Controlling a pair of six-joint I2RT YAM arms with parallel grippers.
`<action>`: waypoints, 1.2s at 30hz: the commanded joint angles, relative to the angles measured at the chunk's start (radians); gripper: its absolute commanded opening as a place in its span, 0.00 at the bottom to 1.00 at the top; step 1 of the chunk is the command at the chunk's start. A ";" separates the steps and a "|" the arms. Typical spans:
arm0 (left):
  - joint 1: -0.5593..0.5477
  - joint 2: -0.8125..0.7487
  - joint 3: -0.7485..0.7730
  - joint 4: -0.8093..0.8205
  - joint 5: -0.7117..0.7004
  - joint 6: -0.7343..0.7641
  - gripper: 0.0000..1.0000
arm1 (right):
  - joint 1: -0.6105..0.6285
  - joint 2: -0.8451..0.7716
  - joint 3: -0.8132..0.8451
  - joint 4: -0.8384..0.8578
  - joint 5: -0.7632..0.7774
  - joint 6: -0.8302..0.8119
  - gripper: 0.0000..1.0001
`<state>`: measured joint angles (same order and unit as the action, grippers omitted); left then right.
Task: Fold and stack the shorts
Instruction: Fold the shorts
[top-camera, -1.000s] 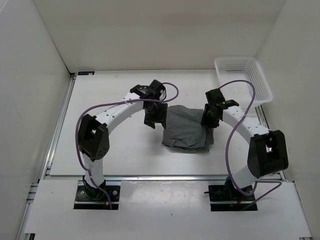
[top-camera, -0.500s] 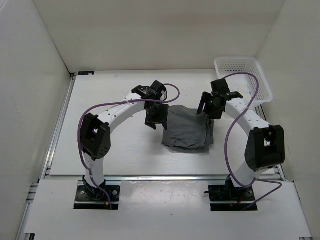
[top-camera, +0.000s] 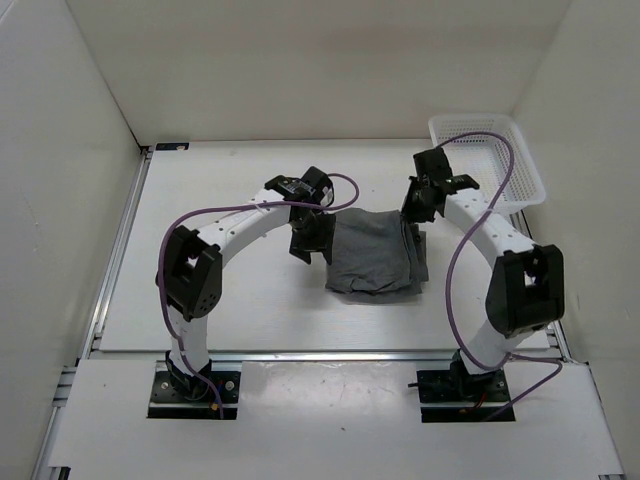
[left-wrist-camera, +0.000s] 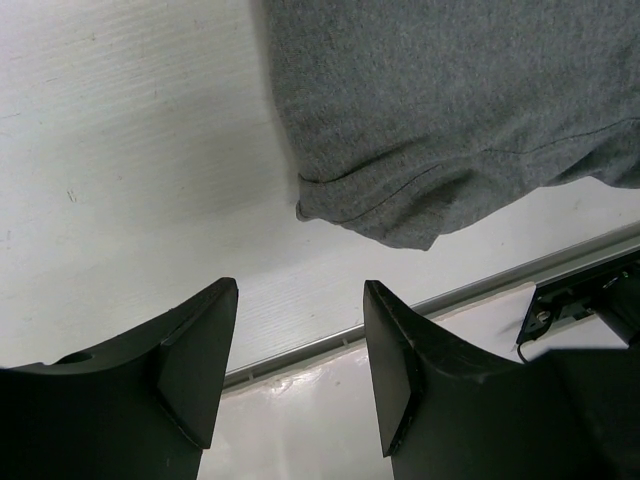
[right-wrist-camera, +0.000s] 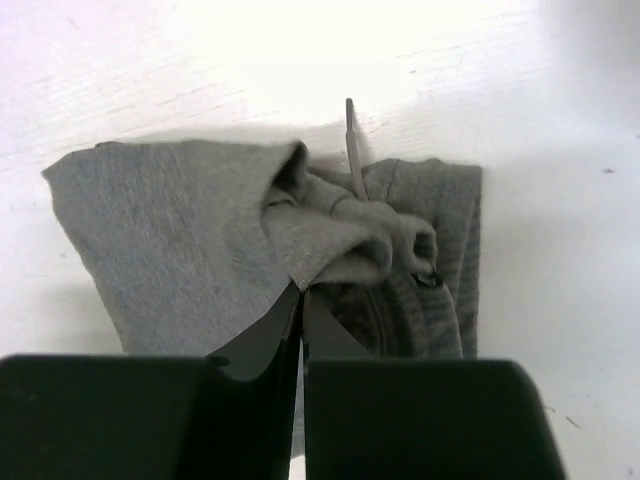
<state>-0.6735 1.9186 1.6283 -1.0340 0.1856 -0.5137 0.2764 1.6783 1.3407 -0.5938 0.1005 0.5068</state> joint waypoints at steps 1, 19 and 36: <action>-0.006 -0.038 -0.001 0.026 0.018 0.001 0.64 | 0.029 -0.136 -0.021 0.025 0.168 0.024 0.00; -0.026 0.046 0.094 0.017 0.051 0.029 0.64 | 0.009 -0.046 0.000 -0.060 0.326 0.110 0.67; -0.026 0.320 0.150 0.106 0.135 0.029 0.21 | 0.000 0.041 -0.248 0.032 0.061 0.042 0.24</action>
<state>-0.6926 2.2856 1.8256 -0.9558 0.3050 -0.4984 0.2810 1.6909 1.1179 -0.5964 0.2295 0.5644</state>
